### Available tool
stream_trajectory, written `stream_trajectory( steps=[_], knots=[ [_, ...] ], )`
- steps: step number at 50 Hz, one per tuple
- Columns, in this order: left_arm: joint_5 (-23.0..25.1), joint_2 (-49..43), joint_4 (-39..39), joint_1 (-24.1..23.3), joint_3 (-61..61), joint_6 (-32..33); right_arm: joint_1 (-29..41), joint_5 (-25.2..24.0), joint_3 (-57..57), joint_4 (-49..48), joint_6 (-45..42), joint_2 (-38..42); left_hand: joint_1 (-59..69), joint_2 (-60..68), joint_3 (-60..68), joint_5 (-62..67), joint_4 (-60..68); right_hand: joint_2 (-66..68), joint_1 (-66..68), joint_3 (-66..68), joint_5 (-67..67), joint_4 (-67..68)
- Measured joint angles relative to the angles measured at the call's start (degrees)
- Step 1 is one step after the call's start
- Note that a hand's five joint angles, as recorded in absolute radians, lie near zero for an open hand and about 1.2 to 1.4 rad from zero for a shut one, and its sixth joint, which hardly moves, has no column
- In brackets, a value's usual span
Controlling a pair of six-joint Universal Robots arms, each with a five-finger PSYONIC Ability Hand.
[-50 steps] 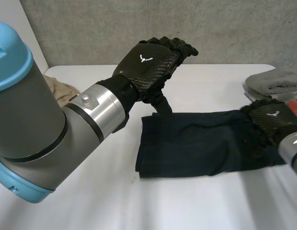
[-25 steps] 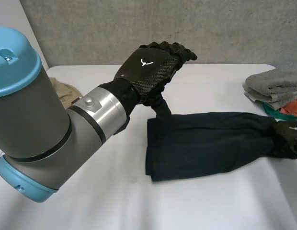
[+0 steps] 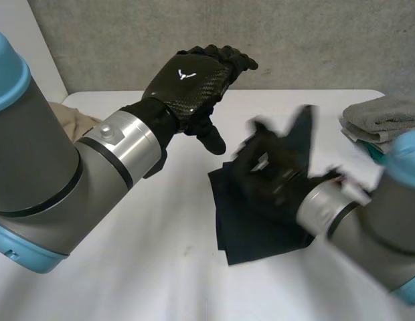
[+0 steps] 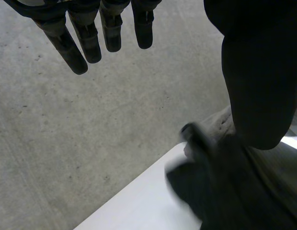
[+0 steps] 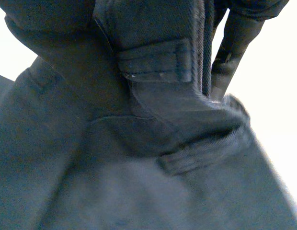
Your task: Fold the laundry.
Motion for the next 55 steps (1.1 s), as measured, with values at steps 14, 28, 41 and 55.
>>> stream_trajectory(
  steps=[14,28,41,55],
  knots=[
    [-2.38,3.71,0.1,3.37,0.24,-0.07,4.0,7.79,-7.94,10.45,3.82,7.28,0.0,0.0,0.0,0.0,0.0,-55.42,-48.48,-56.4,-51.16,-56.48],
    [-5.01,1.3,-0.06,2.08,6.17,0.24,-2.75,12.47,-9.2,17.19,36.23,-6.92,0.0,0.0,0.0,0.0,0.0,-55.99,-48.48,-56.45,-51.67,-56.75],
    [-13.88,-15.76,-14.15,-6.8,22.99,4.04,-10.36,18.42,-22.1,36.36,43.22,0.39,0.0,0.0,0.0,0.0,0.0,-55.99,-48.48,-56.45,-51.67,-56.75],
    [-25.23,-33.08,-23.96,-11.56,23.74,4.77,-7.28,15.28,-22.93,35.29,45.2,14.9,0.0,0.0,0.0,0.0,0.0,-55.99,-48.48,-56.45,-51.67,-56.75]
  ],
)
